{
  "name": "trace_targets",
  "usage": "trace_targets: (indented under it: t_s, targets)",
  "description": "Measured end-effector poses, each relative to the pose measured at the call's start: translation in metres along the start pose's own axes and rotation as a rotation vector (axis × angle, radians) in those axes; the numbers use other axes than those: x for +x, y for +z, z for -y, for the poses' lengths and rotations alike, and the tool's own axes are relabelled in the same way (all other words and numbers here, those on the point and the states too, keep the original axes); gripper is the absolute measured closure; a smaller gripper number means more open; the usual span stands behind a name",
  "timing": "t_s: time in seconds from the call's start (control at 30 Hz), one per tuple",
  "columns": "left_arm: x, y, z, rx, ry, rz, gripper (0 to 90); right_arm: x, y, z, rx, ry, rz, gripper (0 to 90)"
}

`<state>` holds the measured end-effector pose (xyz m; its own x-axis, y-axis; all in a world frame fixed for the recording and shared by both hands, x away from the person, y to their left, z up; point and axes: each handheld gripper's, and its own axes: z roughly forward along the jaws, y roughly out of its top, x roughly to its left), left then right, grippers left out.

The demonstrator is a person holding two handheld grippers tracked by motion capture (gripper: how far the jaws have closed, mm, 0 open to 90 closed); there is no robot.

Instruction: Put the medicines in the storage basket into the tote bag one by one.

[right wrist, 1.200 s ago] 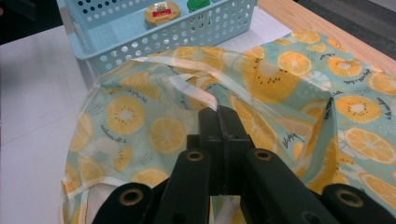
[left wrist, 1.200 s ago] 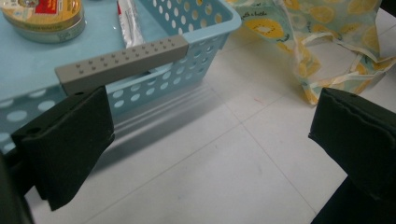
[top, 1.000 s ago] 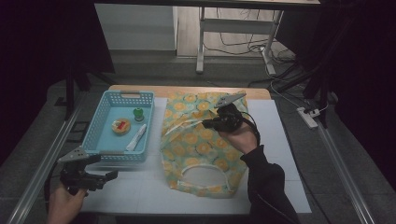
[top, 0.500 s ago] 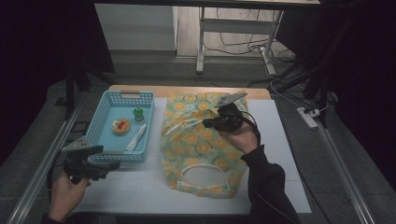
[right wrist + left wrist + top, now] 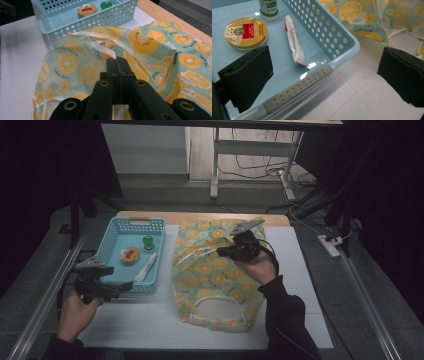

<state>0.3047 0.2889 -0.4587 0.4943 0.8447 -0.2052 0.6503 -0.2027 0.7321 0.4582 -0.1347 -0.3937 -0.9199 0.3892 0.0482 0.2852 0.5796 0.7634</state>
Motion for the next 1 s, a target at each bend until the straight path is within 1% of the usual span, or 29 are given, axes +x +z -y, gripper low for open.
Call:
trace_targets:
  t_s: [0.07,0.23,0.37,0.4,0.53,0.77,0.9,1.0]
  targets:
    - [0.002,0.002,-0.003,0.004,0.001,-0.011,0.0,0.0,0.0,0.0,-0.003,-0.001,-0.001,90.0]
    - [0.009,0.007,-0.011,0.019,0.007,-0.02,0.0,0.0,0.0,0.0,-0.003,-0.002,-0.001,90.0]
    - [0.016,0.012,-0.018,0.019,0.008,-0.044,0.0,0.001,-0.001,-0.001,-0.002,-0.004,0.0,90.0]
    - [0.017,0.013,-0.02,0.019,0.005,-0.052,0.0,0.001,-0.001,-0.001,-0.003,-0.004,0.0,90.0]
    - [0.025,0.018,-0.027,0.017,-0.014,-0.057,0.0,0.001,-0.001,-0.001,-0.005,-0.004,0.001,90.0]
    - [0.033,0.028,-0.039,0.035,-0.021,-0.097,0.0,0.001,-0.002,-0.001,-0.01,-0.006,0.002,90.0]
    - [0.04,0.034,-0.045,0.04,-0.032,-0.096,0.0,0.001,-0.002,-0.001,-0.012,-0.006,0.001,90.0]
    - [0.045,0.039,-0.05,0.056,-0.031,-0.095,0.0,0.001,-0.002,-0.001,-0.011,-0.007,0.001,90.0]
